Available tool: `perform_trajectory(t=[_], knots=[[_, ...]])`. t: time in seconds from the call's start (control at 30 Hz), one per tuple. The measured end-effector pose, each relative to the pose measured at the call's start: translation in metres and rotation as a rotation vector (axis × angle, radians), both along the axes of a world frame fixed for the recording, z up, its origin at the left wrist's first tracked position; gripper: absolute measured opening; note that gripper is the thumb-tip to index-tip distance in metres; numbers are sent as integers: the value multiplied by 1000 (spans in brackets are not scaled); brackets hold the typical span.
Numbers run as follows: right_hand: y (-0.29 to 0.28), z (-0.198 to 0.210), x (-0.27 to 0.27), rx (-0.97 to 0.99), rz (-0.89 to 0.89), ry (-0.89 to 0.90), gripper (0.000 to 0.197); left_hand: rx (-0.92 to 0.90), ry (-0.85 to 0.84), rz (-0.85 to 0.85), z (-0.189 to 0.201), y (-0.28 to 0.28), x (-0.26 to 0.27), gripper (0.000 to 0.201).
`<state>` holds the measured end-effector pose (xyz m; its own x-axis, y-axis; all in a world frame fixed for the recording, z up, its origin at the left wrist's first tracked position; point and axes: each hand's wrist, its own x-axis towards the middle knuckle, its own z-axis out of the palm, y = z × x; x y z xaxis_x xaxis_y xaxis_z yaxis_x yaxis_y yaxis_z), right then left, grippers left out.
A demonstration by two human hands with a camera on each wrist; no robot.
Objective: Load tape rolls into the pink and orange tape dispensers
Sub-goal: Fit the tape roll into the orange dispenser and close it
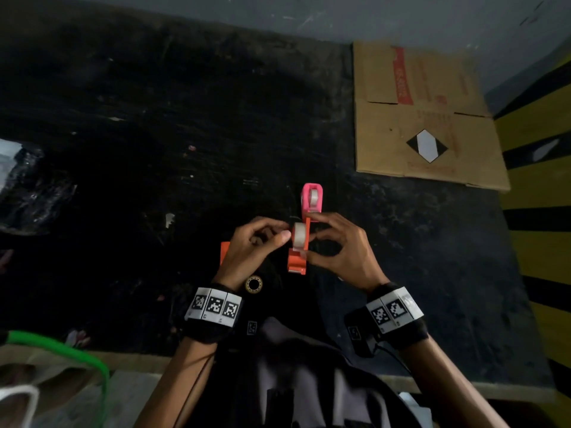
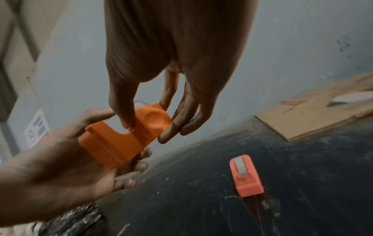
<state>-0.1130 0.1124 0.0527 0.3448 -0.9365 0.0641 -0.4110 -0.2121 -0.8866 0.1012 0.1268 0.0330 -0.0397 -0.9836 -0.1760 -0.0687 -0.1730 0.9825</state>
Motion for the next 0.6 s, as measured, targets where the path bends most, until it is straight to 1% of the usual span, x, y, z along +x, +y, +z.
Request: perform_trajectory(t=[0.03, 0.07, 0.1, 0.13, 0.17, 0.2, 0.23, 0.27, 0.3, 0.37, 0.47, 0.53, 0.6], knots=[[1, -1, 0, 18, -11, -23, 69, -3, -52, 41, -5, -1, 5, 34], [1, -2, -1, 26, -21, -35, 69, -12, -156, 96, -13, -3, 11, 33], [2, -2, -1, 30, -28, -37, 68, -11, -319, 146, -25, -4, 20, 37], [3, -3, -2, 30, -35, -32, 65, 25, -521, 166, -38, -5, 30, 45], [4, -3, -3, 31, -40, -25, 62, 106, -714, 149, -50, -5, 40, 56], [5, -3, -4, 32, -41, -20, 59, 211, -860, 103, -63, -3, 50, 67], [5, -3, -4, 40, -40, -19, 58, 310, -939, 57, -74, -1, 57, 76], [6, -3, -4, 52, -38, -22, 60, 377, -957, 26, -82, 1, 63, 82], [7, -3, -5, 62, -37, -29, 63, 402, -938, 16, -89, 3, 67, 84], [7, -3, -5, 69, -34, -37, 66, 363, -895, 24, -100, 5, 73, 75], [8, -3, -7, 66, -39, -29, 67, 291, -844, 36, -105, 4, 80, 63], [8, -3, -7, 74, -42, -32, 67, 275, -743, 55, -103, 4, 83, 60], [8, -2, -7, 80, -41, -28, 68, 250, -580, 77, -91, 3, 81, 63]])
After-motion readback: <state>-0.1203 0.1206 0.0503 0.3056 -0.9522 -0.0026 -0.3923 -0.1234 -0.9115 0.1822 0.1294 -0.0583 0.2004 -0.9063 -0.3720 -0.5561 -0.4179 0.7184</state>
